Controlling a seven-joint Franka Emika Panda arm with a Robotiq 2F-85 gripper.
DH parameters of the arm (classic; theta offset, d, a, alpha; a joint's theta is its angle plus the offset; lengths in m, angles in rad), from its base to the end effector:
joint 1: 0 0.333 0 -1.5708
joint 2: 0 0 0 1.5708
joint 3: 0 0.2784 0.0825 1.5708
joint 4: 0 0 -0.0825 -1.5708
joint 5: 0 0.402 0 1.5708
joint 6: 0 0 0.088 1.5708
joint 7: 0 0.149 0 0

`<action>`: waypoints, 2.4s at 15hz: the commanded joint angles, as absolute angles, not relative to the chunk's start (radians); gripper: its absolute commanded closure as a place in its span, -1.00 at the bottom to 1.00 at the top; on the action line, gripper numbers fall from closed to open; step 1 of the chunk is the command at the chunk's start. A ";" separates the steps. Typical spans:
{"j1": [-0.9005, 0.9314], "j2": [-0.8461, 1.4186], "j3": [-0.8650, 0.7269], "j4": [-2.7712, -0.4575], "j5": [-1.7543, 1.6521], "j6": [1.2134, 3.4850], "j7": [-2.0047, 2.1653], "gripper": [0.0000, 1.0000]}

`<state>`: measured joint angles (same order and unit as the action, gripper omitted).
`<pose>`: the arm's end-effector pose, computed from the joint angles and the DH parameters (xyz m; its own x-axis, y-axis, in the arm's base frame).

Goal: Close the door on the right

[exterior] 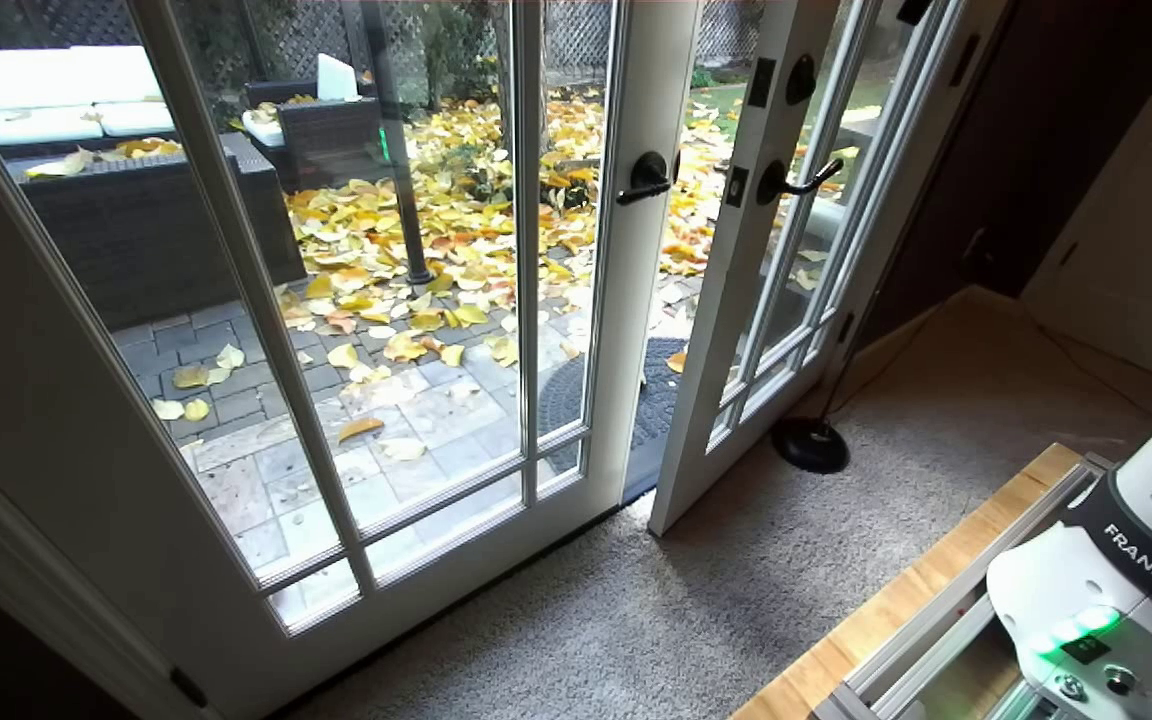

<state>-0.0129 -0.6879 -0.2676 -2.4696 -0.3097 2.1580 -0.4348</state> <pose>0.4161 -0.1434 0.4805 0.9087 0.3262 0.2606 0.2567 -0.9288 0.2674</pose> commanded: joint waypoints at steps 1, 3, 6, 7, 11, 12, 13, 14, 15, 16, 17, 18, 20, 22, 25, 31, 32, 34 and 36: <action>0.032 -0.532 -0.352 -2.411 -0.223 2.325 -0.558 -1.00; 0.042 -0.458 -0.377 -2.378 -0.172 2.402 -0.595 -1.00; 0.058 -0.373 -0.396 -2.328 -0.069 2.499 -0.653 -1.00; 0.061 -0.347 -0.398 -2.311 -0.031 2.522 -0.666 -1.00; 0.052 -0.263 -0.399 -2.235 0.099 2.553 -0.715 -1.00; 0.042 -0.244 -0.395 -2.213 0.117 2.551 -0.720 -1.00; 0.035 -0.227 -0.391 -2.195 0.135 2.550 -0.732 -1.00; 0.025 -0.212 -0.387 -2.180 0.150 2.547 -0.731 -1.00; 0.020 -0.202 -0.383 -2.171 0.165 2.550 -0.735 -1.00; 0.018 -0.194 -0.377 -2.164 0.176 2.551 -0.738 -1.00; 0.017 -0.188 -0.374 -2.159 0.190 2.553 -0.744 -1.00; 0.015 -0.180 -0.368 -2.152 0.196 2.556 -0.745 -1.00; 0.017 -0.166 -0.361 -2.135 0.244 2.571 -0.738 -1.00; 0.012 -0.147 -0.350 -2.120 0.276 2.593 -0.724 -1.00; 0.009 -0.118 -0.339 -2.097 0.361 2.631 -0.710 -1.00; 0.052 -0.042 -0.348 -2.038 0.537 2.726 -0.707 -1.00; 0.057 -0.022 -0.347 -2.021 0.571 2.729 -0.706 -1.00; 0.063 0.004 -0.342 -1.995 0.621 2.737 -0.712 -1.00; 0.065 0.026 -0.337 -1.969 0.661 2.730 -0.711 -1.00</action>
